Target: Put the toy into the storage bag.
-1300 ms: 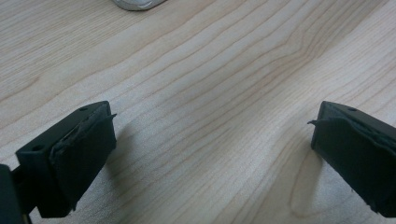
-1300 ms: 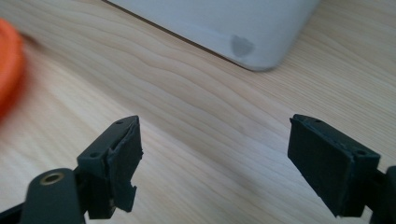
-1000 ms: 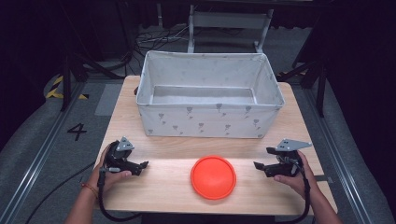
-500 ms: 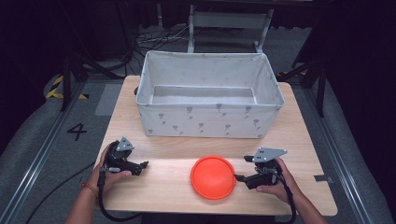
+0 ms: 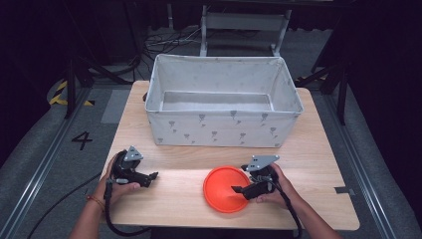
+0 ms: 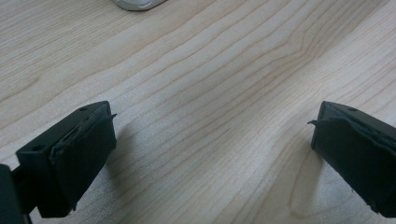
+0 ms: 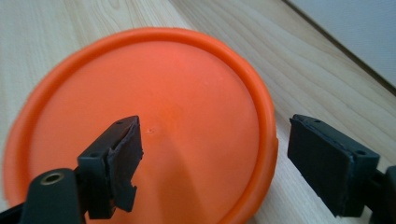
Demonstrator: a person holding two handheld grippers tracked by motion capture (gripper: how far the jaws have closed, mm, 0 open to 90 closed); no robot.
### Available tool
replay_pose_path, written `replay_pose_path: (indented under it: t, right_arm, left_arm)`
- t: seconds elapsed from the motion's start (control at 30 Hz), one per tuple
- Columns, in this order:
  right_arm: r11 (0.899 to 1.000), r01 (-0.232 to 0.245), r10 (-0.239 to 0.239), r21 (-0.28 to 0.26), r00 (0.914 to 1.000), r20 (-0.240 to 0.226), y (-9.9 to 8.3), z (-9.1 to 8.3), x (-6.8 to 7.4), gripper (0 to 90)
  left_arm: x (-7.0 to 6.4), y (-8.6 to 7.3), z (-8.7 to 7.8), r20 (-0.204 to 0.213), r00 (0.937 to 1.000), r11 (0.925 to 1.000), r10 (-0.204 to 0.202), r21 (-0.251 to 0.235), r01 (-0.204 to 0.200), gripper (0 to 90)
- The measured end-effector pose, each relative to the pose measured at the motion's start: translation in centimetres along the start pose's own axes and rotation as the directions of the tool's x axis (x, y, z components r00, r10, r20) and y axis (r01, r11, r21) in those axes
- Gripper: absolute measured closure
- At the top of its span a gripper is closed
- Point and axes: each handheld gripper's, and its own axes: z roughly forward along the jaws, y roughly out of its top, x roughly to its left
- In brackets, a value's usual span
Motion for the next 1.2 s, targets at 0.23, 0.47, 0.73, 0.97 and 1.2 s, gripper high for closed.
replay_pose_path:
  t: [0.23, 0.47, 0.73, 0.97, 1.2]
  right_arm:
    - [0.999, 0.004, -0.003, 0.05, 0.9999, -0.015, -0.3, 1.5, 0.1, 17.8]
    - [0.999, -0.005, 0.005, 0.05, 0.9999, -0.016, -0.7, 1.8, 0.3, 14.4]
    - [0.999, -0.013, 0.013, 0.039, 0.9999, -0.008, -0.6, 2.0, 0.4, 13.2]
    - [0.998, -0.021, 0.021, 0.066, 0.9998, 0.0, 0.0, 2.2, 0.5, 20.1]
    - [0.996, -0.058, 0.058, 0.062, 0.9983, -0.001, 0.8, 2.1, -0.7, 49.8]
  left_arm:
    - [0.0, 0.0, 0.0, -0.002, 1.0, 1.0, -0.003, 0.0, 0.003, 0.2]
    - [0.0, 0.0, 0.0, -0.003, 1.0, 1.0, -0.003, 0.0, 0.003, 0.3]
    - [-0.1, 0.0, 0.0, -0.004, 1.0, 1.0, -0.005, -0.001, 0.005, 0.4]
    - [-0.2, 0.0, 0.0, -0.012, 0.9999, 0.9999, -0.011, -0.001, 0.011, 0.5]
    - [-0.2, 0.0, 0.0, -0.016, 0.9998, 0.9999, -0.011, -0.001, 0.011, 0.5]
